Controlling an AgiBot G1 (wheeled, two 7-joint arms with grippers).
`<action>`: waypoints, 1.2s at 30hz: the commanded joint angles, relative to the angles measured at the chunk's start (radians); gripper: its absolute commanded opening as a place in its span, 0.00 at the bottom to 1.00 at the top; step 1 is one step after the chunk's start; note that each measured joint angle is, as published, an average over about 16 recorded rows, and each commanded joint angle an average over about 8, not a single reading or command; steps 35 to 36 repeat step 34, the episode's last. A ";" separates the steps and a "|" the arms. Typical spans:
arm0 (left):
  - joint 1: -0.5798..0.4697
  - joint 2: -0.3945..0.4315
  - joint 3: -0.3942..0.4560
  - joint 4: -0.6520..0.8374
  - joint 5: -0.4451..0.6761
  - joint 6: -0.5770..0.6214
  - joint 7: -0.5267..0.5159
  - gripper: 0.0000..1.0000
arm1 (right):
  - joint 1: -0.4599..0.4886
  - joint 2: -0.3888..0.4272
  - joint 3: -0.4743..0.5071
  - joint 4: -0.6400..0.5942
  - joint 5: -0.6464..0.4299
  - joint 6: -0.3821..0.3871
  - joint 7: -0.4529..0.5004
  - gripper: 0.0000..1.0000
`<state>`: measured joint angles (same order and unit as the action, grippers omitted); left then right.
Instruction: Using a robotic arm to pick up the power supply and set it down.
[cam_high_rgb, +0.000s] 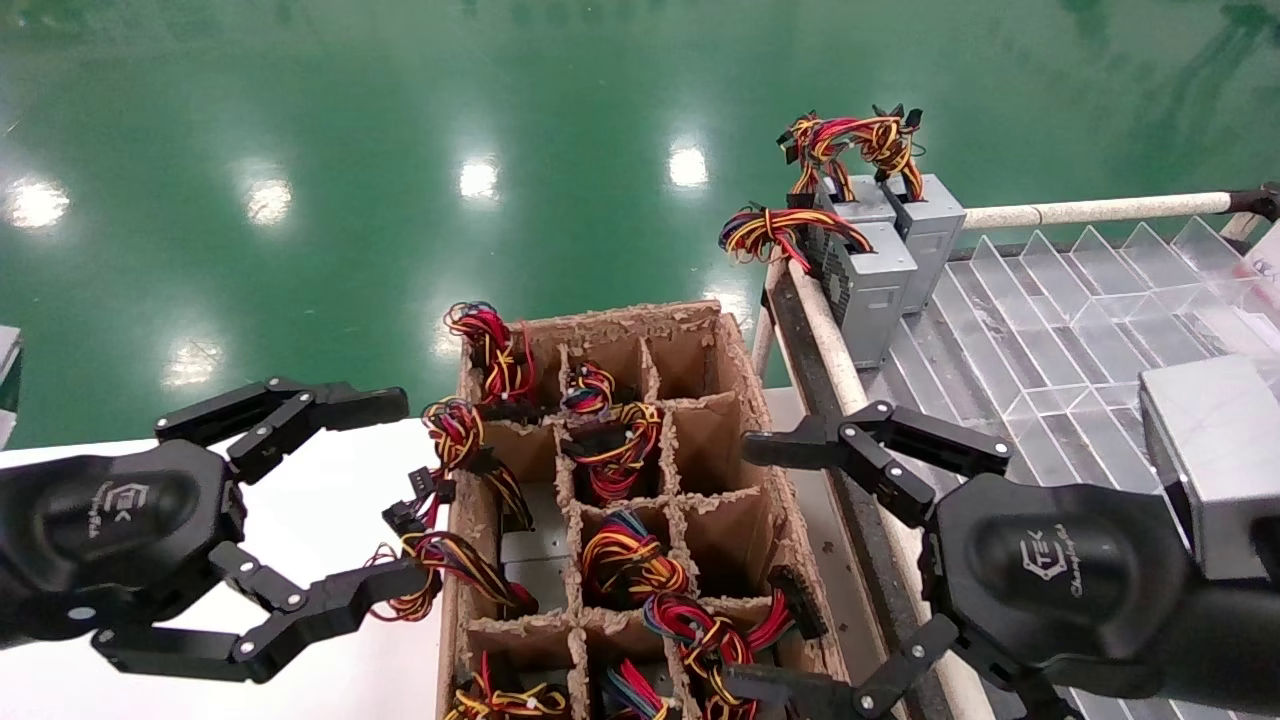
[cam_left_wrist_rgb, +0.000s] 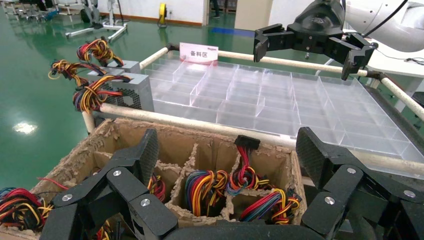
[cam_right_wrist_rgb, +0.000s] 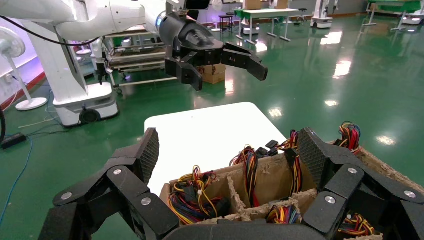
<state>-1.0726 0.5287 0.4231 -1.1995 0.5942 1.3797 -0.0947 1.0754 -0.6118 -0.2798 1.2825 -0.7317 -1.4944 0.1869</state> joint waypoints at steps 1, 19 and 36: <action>0.000 0.000 0.000 0.000 0.000 0.000 0.000 0.99 | 0.000 0.000 0.000 0.000 0.000 0.000 0.000 1.00; 0.000 0.000 0.000 0.000 0.000 0.000 0.000 1.00 | 0.000 0.000 0.000 0.000 0.000 0.000 0.000 1.00; 0.000 0.000 0.000 0.000 0.000 0.000 0.000 1.00 | 0.000 0.000 0.000 0.000 0.000 0.000 0.000 1.00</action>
